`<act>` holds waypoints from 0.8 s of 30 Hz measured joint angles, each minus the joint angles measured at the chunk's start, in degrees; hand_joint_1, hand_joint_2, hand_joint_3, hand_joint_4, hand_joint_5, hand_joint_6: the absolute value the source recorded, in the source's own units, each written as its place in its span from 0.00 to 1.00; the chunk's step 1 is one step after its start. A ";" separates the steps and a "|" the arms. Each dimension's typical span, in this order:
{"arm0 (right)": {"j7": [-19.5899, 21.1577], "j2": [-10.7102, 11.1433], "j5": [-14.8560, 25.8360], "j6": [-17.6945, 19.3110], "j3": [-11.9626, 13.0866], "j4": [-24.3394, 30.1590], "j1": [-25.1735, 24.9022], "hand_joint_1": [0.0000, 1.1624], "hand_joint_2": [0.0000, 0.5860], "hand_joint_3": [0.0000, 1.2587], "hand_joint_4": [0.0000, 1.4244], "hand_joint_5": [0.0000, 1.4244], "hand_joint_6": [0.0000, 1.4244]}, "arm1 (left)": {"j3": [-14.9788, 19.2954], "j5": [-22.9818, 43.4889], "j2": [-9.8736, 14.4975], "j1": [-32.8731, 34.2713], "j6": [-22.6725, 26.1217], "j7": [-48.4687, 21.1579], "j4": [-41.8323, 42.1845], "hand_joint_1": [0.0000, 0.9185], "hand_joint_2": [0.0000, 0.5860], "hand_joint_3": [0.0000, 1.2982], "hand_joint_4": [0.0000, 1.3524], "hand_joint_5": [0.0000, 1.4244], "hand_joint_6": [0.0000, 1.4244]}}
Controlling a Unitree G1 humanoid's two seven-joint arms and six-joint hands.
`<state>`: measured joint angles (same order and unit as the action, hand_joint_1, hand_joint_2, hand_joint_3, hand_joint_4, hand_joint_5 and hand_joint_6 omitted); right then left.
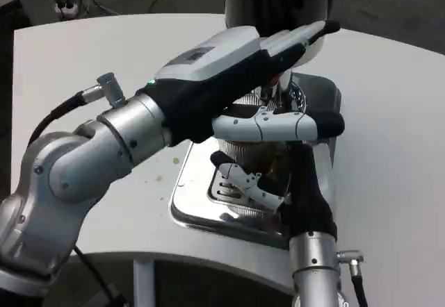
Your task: Grasp the cup under the faucet to collect the drink, then remove the cup.
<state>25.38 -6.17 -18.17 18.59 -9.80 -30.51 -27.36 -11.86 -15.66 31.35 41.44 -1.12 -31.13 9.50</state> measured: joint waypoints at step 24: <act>11.08 0.28 -2.94 -0.48 -1.80 -3.63 -2.65 0.73 0.27 0.33 0.42 0.46 0.36 | 2.80 3.73 -0.26 -1.26 -0.06 -0.34 -1.13 0.00 0.16 0.00 0.00 0.00 0.00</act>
<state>36.46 -5.89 -21.11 18.11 -11.59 -34.14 -30.01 -9.05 -11.93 31.09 40.18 -1.18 -31.47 8.37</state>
